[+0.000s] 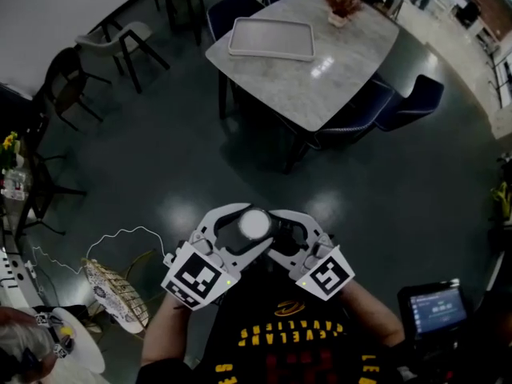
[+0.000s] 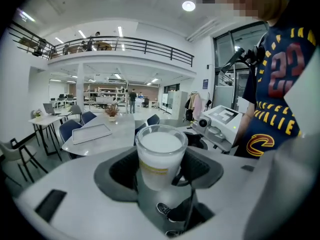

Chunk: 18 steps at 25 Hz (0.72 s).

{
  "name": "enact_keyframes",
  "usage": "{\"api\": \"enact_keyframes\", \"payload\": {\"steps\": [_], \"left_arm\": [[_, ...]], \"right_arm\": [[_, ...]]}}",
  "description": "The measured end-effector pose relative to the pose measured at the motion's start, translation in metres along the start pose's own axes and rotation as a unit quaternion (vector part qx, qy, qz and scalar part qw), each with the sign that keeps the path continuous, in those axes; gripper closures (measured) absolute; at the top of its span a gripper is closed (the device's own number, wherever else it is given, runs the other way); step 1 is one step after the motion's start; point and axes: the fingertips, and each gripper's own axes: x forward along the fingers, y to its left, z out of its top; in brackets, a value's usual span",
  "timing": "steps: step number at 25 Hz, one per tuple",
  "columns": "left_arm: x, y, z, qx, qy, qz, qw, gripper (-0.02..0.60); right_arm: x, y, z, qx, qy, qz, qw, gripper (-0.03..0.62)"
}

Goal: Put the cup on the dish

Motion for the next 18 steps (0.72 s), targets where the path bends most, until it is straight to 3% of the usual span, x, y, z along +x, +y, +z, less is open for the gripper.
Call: {"api": "enact_keyframes", "payload": {"steps": [10,15,18], "left_arm": [[0.074,0.057,0.032,-0.014,0.014,0.032,0.9993,0.321],[0.101,0.079,0.055,-0.019,0.001,0.046,0.9988,0.321],[0.112,0.092,0.063,-0.028,-0.011,0.055,0.998,0.321]], "right_arm": [[0.0,-0.096,-0.014,0.013,-0.031,0.028,0.999,0.379],[-0.002,-0.139,0.001,0.069,-0.091,0.017,0.993,0.379],[0.0,-0.156,-0.001,0.081,-0.089,0.02,0.992,0.379]]}}
